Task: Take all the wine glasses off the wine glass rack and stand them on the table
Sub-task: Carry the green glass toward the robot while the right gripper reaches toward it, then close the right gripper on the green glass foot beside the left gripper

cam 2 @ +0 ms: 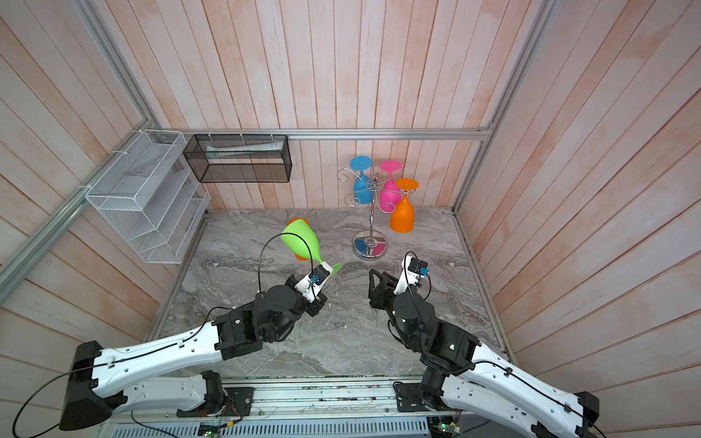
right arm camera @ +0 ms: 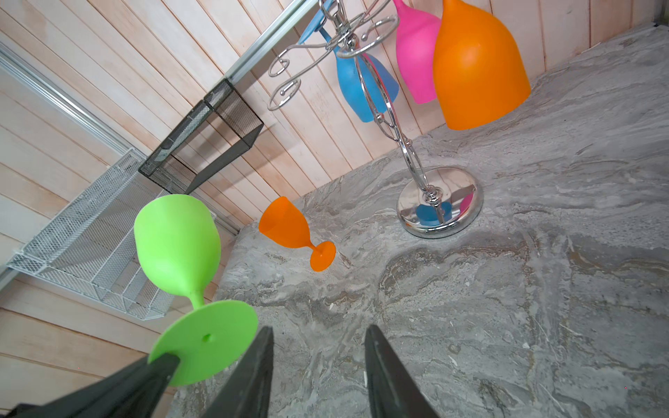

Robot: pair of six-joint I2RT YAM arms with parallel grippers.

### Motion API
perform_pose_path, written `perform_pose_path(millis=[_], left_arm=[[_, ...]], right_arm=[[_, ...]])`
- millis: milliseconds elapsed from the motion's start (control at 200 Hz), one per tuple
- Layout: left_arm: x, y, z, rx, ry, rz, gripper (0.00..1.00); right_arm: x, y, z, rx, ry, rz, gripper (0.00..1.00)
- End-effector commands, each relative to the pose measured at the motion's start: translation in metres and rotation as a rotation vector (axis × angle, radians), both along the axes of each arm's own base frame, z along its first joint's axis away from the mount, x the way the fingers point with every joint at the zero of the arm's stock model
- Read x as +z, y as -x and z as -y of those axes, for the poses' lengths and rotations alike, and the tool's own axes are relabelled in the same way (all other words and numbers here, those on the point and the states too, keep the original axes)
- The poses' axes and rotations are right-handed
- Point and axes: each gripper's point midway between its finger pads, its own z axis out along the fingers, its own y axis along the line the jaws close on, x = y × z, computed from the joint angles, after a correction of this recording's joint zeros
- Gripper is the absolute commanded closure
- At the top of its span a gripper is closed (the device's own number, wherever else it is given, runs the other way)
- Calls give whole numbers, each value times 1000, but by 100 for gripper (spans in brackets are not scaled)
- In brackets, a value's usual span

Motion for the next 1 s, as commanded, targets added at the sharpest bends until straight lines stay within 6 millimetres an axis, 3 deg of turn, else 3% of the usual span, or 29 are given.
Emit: perform_pose_path(millis=[0, 305, 540, 785, 995], left_arm=[[15, 0, -2, 57, -26, 184, 100], [2, 14, 2, 24, -84, 370, 100], [-15, 18, 5, 51, -168, 496, 100], [-14, 23, 12, 116, -233, 671, 100], [-8, 28, 17, 148, -255, 797, 100]], right_arm=[[6, 7, -1, 38, -31, -45, 56], [15, 10, -18, 153, -85, -141, 56], [8, 4, -35, 284, -187, -214, 56], [0, 3, -53, 405, -253, -293, 56], [-14, 2, -53, 421, -279, -343, 56]])
